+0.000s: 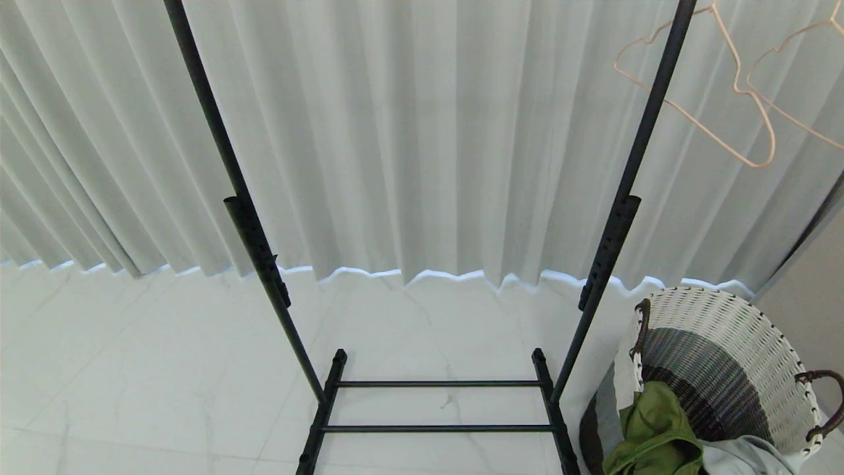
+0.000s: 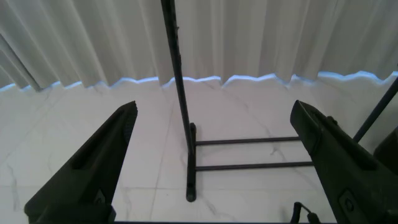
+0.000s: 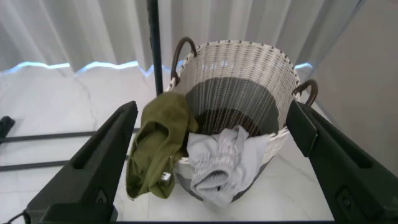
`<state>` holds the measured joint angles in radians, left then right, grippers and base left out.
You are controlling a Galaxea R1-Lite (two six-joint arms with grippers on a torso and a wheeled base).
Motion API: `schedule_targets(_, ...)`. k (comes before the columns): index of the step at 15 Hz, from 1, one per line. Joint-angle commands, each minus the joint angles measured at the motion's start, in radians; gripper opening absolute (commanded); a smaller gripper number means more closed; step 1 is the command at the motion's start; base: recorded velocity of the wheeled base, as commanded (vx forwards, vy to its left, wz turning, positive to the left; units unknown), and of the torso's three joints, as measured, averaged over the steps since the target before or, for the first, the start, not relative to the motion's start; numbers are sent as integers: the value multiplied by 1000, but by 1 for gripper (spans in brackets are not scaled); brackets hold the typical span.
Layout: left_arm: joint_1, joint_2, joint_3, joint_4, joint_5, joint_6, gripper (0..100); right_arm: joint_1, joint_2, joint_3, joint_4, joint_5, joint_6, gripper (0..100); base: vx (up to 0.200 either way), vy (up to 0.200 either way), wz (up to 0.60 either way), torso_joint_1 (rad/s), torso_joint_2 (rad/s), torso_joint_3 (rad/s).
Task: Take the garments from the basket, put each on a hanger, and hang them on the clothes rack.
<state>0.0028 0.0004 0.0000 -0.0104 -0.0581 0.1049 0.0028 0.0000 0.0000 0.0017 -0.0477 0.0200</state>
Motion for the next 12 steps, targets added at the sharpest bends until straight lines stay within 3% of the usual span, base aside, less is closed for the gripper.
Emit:
schedule_targets(1, 0, 0, 0, 0, 0, -1, 100, 0, 0, 0, 0, 0, 0, 100, 0, 0, 0, -129, 437, 325)
schedule_targets(5, 0, 0, 0, 0, 0, 1, 100, 0, 2, 0, 0, 0, 0, 100, 0, 0, 0, -55, 226, 156)
schedule_targets(9, 0, 0, 0, 0, 1, 2, 100, 0, 2, 0, 0, 0, 0, 100, 0, -200, 0, -2, 22, 24)
schedule_targets(12, 0, 0, 0, 0, 0, 1, 100, 0, 2, 0, 0, 0, -3, 100, 0, 0, 0, 0, 0, 0)
